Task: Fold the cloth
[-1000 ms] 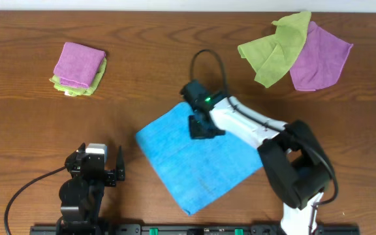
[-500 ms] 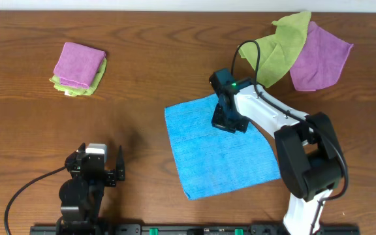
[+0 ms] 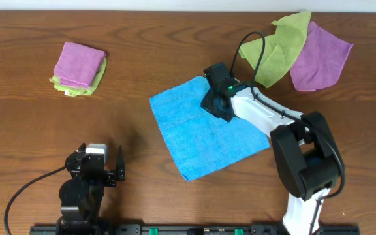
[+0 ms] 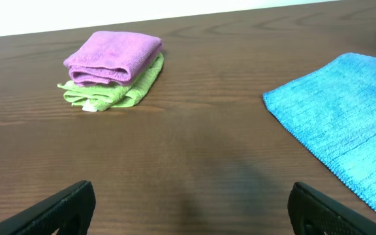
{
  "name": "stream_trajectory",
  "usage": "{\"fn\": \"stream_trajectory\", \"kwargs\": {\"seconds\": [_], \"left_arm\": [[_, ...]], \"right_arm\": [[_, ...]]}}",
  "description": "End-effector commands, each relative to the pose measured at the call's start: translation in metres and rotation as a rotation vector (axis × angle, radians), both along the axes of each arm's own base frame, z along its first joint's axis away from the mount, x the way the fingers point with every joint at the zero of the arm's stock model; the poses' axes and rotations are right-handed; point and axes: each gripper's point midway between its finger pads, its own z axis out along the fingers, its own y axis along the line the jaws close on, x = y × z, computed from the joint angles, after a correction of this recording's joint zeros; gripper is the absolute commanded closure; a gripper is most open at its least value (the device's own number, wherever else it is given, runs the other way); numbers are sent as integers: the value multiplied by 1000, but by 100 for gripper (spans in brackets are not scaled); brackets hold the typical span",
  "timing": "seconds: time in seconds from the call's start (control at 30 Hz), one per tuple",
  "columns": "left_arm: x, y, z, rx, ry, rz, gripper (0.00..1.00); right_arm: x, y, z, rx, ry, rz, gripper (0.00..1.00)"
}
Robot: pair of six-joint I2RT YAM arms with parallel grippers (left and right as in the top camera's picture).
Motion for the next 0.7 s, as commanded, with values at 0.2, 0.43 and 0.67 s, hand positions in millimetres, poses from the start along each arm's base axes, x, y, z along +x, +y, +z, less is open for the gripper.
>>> {"fn": "stream_trajectory", "kwargs": {"seconds": [0.2,0.43,0.67], "left_arm": [[0,3,-9,2,19,13,5],[0,3,-9,2,19,13,5],[0,3,-9,2,19,13,5]], "right_arm": [[-24,-66,-34,-134,149,-313,99],[-38,-29,-35,-3,227,-189,98],[-47,16,-29,70,210,18,99]]}}
